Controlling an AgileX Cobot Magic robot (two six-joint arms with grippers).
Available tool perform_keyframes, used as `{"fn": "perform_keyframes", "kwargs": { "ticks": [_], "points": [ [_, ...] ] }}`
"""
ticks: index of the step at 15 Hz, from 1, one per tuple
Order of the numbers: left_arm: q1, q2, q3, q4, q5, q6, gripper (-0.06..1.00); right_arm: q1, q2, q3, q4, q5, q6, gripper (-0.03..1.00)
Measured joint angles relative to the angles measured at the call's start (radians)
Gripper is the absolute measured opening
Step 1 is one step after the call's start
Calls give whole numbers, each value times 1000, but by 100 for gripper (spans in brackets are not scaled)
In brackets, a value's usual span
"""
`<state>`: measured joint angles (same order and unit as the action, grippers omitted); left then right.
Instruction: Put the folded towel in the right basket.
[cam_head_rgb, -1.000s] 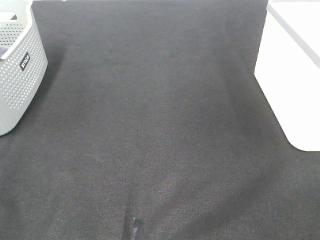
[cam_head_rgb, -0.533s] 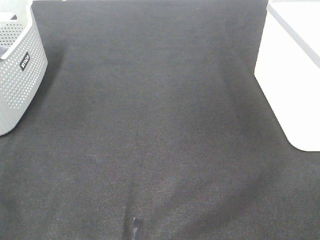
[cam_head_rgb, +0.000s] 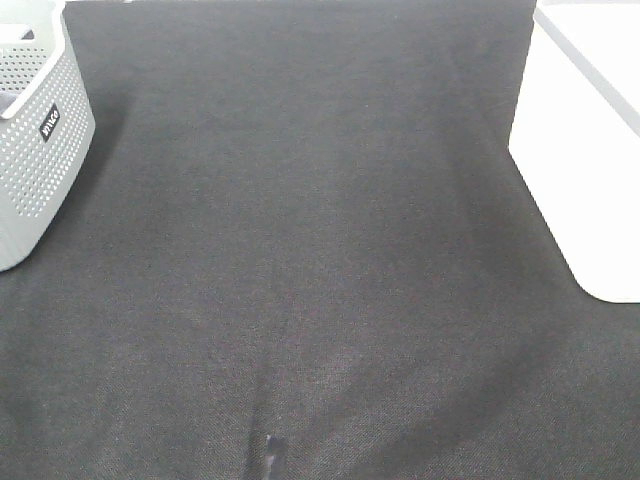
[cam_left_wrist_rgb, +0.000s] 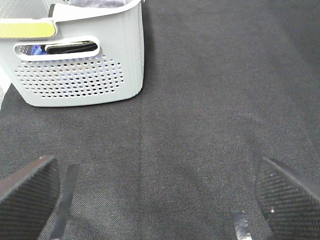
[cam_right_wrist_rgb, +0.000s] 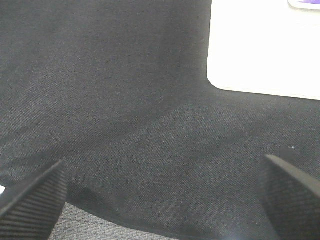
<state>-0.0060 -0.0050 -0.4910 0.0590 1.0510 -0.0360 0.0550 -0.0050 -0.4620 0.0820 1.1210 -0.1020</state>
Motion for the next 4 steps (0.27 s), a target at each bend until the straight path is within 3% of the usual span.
{"fn": "perform_keyframes", "kwargs": {
  "ticks": [4],
  "points": [
    [0,0,0,0,0,0,99,0,0,0,1,0,0,98]
  ]
}}
